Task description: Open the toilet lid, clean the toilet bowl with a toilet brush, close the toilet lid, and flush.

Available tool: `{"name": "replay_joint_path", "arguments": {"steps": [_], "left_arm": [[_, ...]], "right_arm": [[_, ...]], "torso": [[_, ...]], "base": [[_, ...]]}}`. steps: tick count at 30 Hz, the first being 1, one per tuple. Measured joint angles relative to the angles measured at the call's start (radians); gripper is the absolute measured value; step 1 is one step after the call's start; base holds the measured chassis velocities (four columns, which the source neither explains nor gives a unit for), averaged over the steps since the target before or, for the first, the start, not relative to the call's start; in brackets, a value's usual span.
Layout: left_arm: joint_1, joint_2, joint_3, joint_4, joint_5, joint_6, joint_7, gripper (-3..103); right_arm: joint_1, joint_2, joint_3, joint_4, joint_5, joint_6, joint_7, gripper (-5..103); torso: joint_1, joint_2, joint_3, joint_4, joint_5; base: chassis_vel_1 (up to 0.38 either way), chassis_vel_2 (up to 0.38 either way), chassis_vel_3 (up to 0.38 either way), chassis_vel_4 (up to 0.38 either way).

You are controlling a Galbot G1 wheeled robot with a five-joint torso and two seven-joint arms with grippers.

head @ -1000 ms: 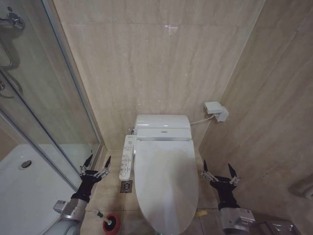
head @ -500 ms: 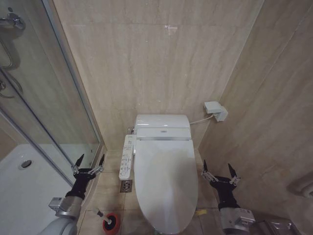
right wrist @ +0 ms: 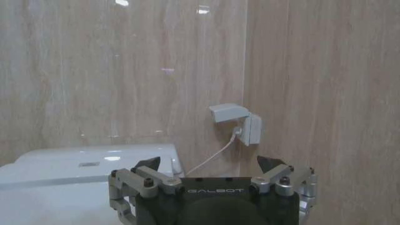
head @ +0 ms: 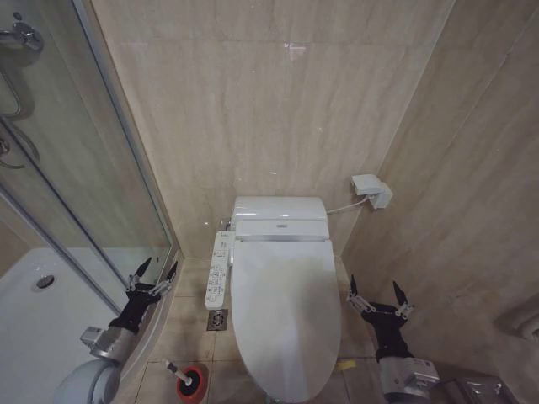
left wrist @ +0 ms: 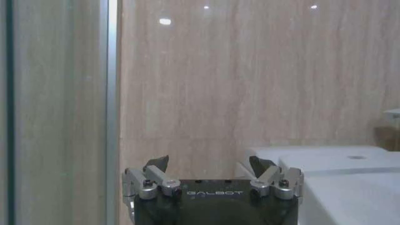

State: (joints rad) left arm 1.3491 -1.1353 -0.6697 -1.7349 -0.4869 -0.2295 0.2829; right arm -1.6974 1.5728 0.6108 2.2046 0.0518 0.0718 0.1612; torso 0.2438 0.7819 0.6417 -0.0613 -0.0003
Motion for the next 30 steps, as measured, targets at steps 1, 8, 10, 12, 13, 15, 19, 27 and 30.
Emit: {"name": "replay_joint_path", "arguments": {"steps": [1,8,10,12,13,15,19,27,30], "left_arm": [[-0.016,0.016,0.003,0.022,-0.009,-0.002,0.003,83],[-0.088,0.087,0.033,0.128,-0.062,-0.025,0.038,86],[-0.100,0.093,0.040,0.144,-0.069,-0.029,0.044,86],[-0.114,0.099,0.047,0.162,-0.079,-0.038,0.052,86],[-0.130,0.101,0.057,0.181,-0.094,-0.049,0.058,86],[-0.151,0.100,0.067,0.201,-0.113,-0.054,0.059,86],[-0.190,0.085,0.079,0.235,-0.125,-0.063,0.056,86],[-0.295,0.062,0.099,0.351,-0.126,-0.080,0.054,88],[-0.342,0.057,0.117,0.412,-0.126,-0.088,0.059,88]], "right_arm": [[0.000,0.000,0.000,0.000,0.000,0.000,0.000,100],[0.000,0.000,0.000,0.000,0.000,0.000,0.000,100],[0.000,0.000,0.000,0.000,0.000,0.000,0.000,100],[0.000,0.000,0.000,0.000,0.000,0.000,0.000,100],[0.000,0.000,0.000,0.000,0.000,0.000,0.000,100],[0.000,0.000,0.000,0.000,0.000,0.000,0.000,100],[0.000,0.000,0.000,0.000,0.000,0.000,0.000,100],[0.000,0.000,0.000,0.000,0.000,0.000,0.000,100],[0.000,0.000,0.000,0.000,0.000,0.000,0.000,100]], "torso": [[0.000,0.000,0.000,0.0000,0.0002],[0.000,0.000,0.000,0.0000,0.0003],[0.000,0.000,0.000,0.0000,0.0001],[0.000,0.000,0.000,0.0001,0.0003],[0.000,0.000,0.000,0.0000,0.0002],[0.000,0.000,0.000,-0.0001,0.0002],[0.000,0.000,0.000,0.0001,0.0003],[0.000,0.000,0.000,0.0001,0.0003],[0.000,0.000,0.000,0.0001,0.0003]], "base": [[0.000,0.000,0.000,0.000],[0.000,0.000,0.000,0.000],[0.000,0.000,0.000,0.000],[0.000,0.000,0.000,0.000],[0.000,0.000,0.000,0.000],[0.000,0.000,0.000,0.000],[0.000,0.000,0.000,0.000],[0.000,0.000,0.000,0.000],[0.000,0.000,0.000,0.000]]}}
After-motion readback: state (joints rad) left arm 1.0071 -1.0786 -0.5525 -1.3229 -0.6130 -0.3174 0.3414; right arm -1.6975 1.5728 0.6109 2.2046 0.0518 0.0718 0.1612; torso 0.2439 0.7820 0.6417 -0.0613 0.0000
